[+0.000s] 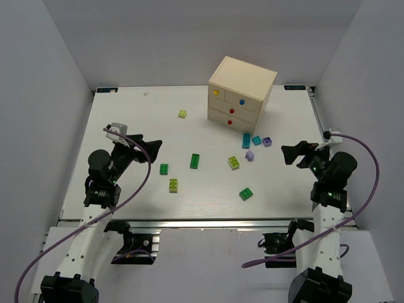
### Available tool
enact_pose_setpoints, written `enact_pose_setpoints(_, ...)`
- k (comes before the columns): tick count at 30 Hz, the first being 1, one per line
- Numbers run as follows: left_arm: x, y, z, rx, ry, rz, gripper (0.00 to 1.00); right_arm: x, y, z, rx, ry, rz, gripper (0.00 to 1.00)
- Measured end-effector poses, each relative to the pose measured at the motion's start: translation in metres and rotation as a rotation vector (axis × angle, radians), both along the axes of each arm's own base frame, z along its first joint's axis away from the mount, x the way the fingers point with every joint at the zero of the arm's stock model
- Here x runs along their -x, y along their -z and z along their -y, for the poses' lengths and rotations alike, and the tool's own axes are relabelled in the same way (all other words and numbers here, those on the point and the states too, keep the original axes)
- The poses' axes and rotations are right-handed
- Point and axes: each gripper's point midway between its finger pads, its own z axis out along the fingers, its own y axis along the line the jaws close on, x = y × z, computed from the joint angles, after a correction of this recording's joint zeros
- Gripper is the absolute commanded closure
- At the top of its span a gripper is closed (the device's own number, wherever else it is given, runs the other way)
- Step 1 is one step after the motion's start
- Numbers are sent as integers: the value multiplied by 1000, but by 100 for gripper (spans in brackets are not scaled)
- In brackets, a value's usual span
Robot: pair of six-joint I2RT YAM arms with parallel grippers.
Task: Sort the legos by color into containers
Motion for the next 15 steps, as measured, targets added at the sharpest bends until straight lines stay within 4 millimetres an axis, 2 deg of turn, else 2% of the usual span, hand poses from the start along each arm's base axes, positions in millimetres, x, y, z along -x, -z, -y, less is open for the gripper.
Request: enact_pose_setpoints(15, 1, 0, 0, 0, 0, -1, 2, 3, -1, -7, 57, -72, 28, 11)
